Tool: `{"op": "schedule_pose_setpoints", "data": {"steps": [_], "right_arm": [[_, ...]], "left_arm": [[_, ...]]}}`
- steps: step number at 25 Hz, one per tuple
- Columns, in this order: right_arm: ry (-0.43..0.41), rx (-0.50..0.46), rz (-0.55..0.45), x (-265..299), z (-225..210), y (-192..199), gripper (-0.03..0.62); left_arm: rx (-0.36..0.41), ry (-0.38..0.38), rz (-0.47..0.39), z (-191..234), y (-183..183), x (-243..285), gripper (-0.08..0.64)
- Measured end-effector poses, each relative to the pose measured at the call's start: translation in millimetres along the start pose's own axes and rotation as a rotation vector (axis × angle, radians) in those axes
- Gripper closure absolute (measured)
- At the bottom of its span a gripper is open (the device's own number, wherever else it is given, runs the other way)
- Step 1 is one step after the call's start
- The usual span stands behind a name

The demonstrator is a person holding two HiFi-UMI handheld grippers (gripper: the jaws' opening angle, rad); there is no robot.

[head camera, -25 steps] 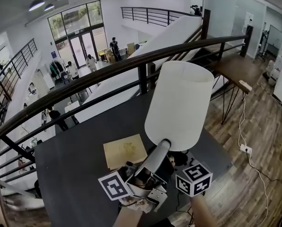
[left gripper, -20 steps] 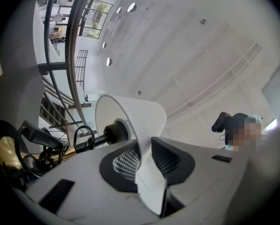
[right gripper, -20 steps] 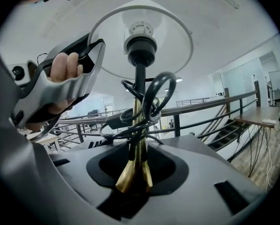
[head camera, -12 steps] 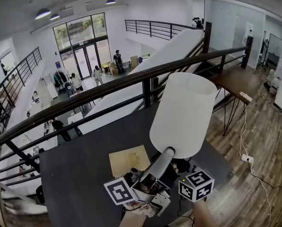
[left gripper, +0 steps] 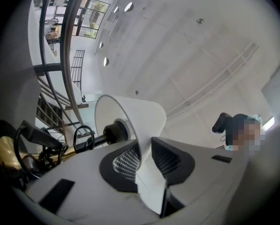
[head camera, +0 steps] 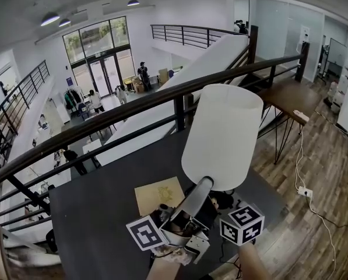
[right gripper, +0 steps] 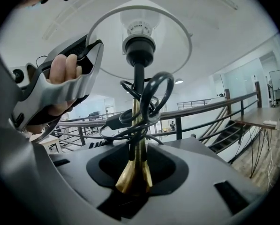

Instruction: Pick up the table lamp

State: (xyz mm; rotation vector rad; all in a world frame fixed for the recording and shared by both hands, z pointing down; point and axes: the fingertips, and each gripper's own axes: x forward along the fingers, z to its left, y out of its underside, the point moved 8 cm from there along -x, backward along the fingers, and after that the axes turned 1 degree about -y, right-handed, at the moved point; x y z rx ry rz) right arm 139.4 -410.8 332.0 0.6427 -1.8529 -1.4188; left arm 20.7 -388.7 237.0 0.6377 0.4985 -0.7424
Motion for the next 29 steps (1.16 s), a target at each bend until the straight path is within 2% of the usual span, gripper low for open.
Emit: {"op": "schedule_pose_setpoints", "data": {"steps": [29], "right_arm": [[0.02, -0.009, -0.012, 3.7, -4.0, -1.6, 0.457]], "left_arm": [[-0.01, 0.012, 0.007, 4.8, -3.6, 2.1, 0.476]]}}
